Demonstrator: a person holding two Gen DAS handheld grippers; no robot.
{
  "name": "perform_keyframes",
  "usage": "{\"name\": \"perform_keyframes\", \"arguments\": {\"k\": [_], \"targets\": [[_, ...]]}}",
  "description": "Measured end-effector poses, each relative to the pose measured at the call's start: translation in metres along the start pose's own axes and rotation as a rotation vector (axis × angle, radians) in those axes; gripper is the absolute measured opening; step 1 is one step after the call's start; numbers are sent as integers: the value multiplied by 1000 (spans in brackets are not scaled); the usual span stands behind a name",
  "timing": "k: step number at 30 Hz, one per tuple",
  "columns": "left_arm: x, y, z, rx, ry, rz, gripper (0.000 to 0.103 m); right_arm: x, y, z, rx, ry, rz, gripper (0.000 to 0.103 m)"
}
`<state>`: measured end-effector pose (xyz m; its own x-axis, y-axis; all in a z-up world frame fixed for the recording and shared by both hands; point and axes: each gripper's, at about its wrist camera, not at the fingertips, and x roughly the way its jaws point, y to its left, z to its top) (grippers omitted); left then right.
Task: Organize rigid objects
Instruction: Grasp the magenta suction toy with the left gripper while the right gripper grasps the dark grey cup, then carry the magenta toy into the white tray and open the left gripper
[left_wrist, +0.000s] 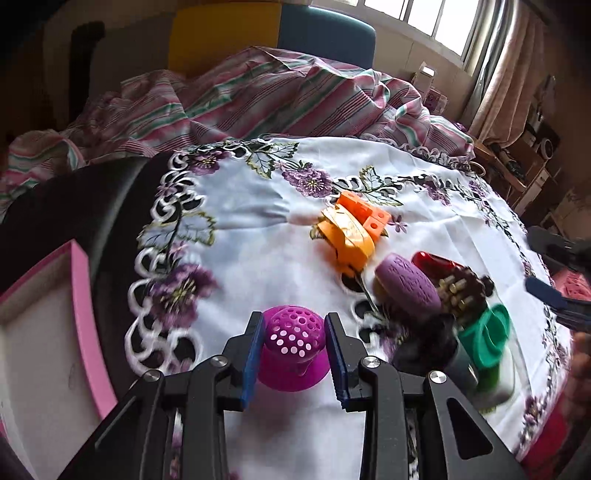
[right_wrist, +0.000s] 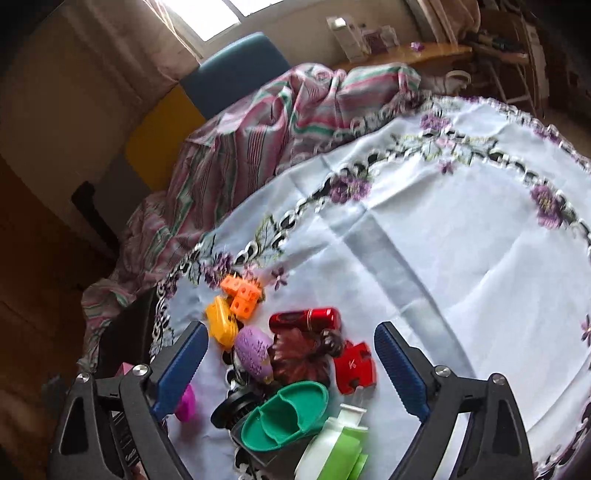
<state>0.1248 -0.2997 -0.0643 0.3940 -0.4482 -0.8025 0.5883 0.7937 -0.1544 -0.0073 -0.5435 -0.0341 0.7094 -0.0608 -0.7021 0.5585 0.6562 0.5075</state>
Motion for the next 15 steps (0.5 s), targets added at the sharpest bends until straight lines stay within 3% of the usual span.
{"name": "perform_keyframes", "arguments": {"k": [2, 5, 7, 9, 11, 15], "targets": [[-13, 0, -9, 0, -9, -6, 33, 7, -1, -3, 10, 44, 7, 88], [-32, 1, -22, -7, -23, -8, 33, 3, 7, -6, -27, 36, 73, 85], [-43, 4, -29, -17, -32, -11, 33, 0, 27, -10, -116, 44, 160, 85], [-56, 8, -35, -28, -42, -13, 33, 0, 52, -21, -244, 65, 188, 85], [-67, 13, -41, -37, -49, -17, 33, 7, 81, -41, -421, 115, 154, 85], [-89, 21, -54, -42, -70, -5, 33, 26, 110, -84, -717, 182, -21, 85]]}}
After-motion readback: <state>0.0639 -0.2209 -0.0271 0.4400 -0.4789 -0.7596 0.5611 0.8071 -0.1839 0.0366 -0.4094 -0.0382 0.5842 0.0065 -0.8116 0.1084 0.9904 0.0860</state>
